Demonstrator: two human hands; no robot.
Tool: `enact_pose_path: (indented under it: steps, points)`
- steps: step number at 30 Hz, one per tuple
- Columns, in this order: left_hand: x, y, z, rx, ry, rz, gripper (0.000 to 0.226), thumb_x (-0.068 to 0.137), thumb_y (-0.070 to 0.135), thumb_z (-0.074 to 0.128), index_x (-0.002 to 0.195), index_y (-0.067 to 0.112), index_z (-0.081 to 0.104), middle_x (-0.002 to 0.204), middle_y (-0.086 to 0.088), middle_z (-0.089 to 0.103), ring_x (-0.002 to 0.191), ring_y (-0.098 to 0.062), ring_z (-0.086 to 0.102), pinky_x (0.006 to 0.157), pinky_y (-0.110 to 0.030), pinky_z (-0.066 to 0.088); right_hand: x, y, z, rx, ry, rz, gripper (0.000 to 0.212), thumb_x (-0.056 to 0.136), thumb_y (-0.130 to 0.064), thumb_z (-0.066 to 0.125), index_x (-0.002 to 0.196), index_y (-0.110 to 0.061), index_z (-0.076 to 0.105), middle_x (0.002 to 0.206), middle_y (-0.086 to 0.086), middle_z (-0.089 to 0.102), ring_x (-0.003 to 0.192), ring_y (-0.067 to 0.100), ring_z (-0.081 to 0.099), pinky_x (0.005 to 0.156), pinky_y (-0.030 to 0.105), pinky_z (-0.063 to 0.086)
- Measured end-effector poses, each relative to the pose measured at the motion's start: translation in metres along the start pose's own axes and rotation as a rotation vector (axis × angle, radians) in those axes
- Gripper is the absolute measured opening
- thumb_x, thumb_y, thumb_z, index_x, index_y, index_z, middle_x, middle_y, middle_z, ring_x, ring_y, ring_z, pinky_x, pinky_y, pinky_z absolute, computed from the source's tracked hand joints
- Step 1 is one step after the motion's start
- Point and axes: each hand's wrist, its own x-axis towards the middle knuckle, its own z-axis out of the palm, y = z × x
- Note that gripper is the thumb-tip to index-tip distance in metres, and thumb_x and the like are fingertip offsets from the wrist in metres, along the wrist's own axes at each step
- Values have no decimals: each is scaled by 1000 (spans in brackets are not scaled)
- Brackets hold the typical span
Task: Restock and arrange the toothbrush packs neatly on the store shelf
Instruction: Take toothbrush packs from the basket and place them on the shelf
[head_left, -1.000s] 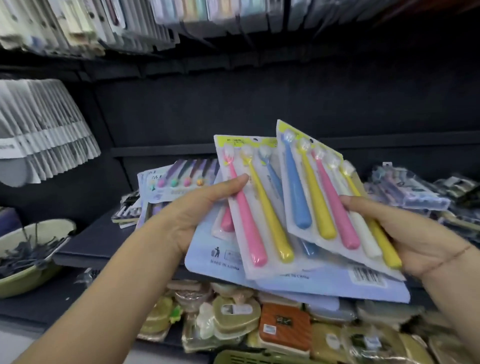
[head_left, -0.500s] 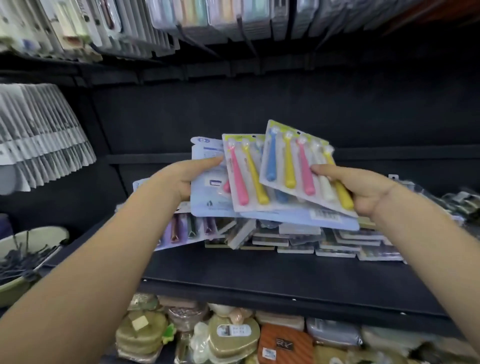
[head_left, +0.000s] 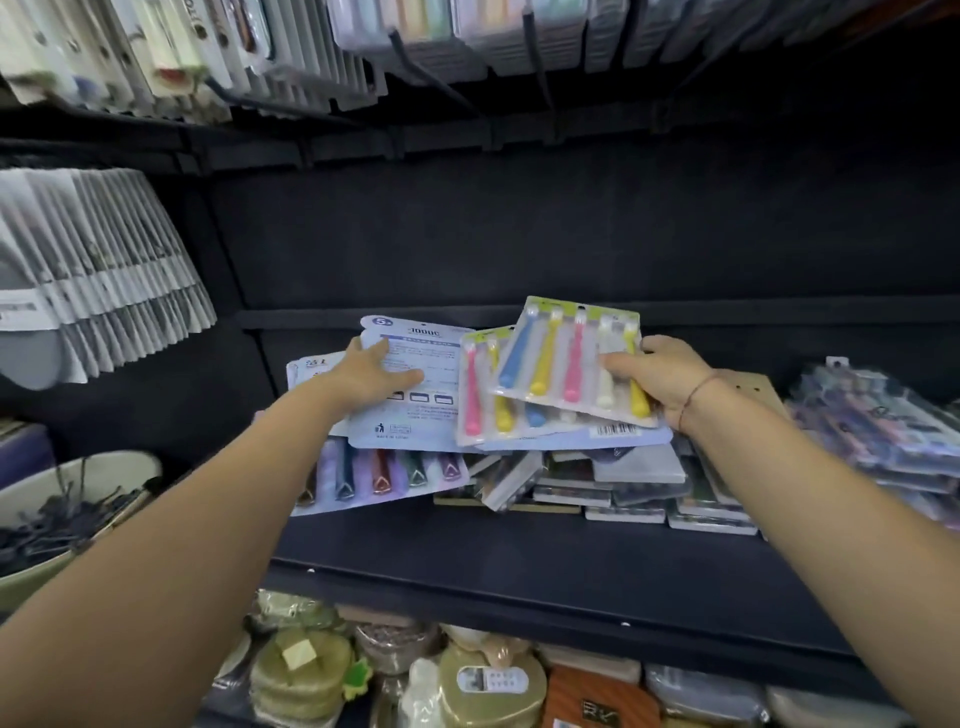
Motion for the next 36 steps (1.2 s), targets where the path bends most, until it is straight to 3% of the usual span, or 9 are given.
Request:
enact_pose_path:
  steps: [3,10,11,12,13,18,22,29,36]
  points:
    - [3,-2,4,132,-19,-13,89,91,59,55,157,23,9,163,-2,-15,151,-26,4,121,-44,12,1,-1,-13,-96,41,-12,12,80,-12,69,81,-10,58,76,11,53,66,23,52,58,29,45]
    - [10,6,22,420,57,8,83,95,67,32,158,19,7,164,-8,-11,150,-25,-13,121,-49,1,5,0,-65,-125,273,19,21,80,-10,68,98,0,65,73,7,42,60,19,38,56,29,33]
    - [8,9,23,471,87,19,79,96,67,30,158,21,10,164,-7,-10,150,-24,-16,121,-50,-2,3,2,-76,-106,289,32,18,79,-9,68,79,-11,51,73,6,41,62,18,38,57,30,33]
    - [4,14,24,509,121,33,76,96,66,28,157,24,12,164,-5,-9,150,-23,-16,119,-53,-5,6,8,-88,-69,281,56,52,79,-8,69,116,10,38,76,6,44,66,19,42,60,30,36]
    - [-2,20,25,520,144,59,73,96,67,26,157,27,14,165,-2,-8,150,-22,-15,119,-54,-6,5,10,-100,-85,267,62,38,80,-8,70,113,8,62,82,7,49,72,20,47,65,32,41]
    - [-61,61,47,261,-65,419,89,79,84,30,154,43,4,163,14,-1,151,-13,-5,118,-55,-4,-3,20,-145,-81,221,115,21,87,3,64,106,-2,68,116,10,62,82,20,60,93,35,47]
    - [-95,72,72,435,-139,605,109,63,96,36,152,46,-2,163,14,-6,150,-11,-12,120,-54,-5,0,35,-168,-212,195,220,26,89,0,63,115,1,64,131,20,58,100,25,56,105,42,44]
    - [-67,71,89,544,51,616,93,74,79,32,155,37,13,164,6,10,151,-19,10,119,-43,17,14,40,-175,-222,241,250,46,90,-1,63,135,0,52,132,3,54,122,27,54,97,29,43]
    - [-65,69,94,478,149,624,85,80,72,50,153,33,27,162,6,22,148,-16,20,117,-43,22,5,46,-199,-339,343,269,47,86,1,64,132,2,55,136,19,55,124,34,54,101,40,46]
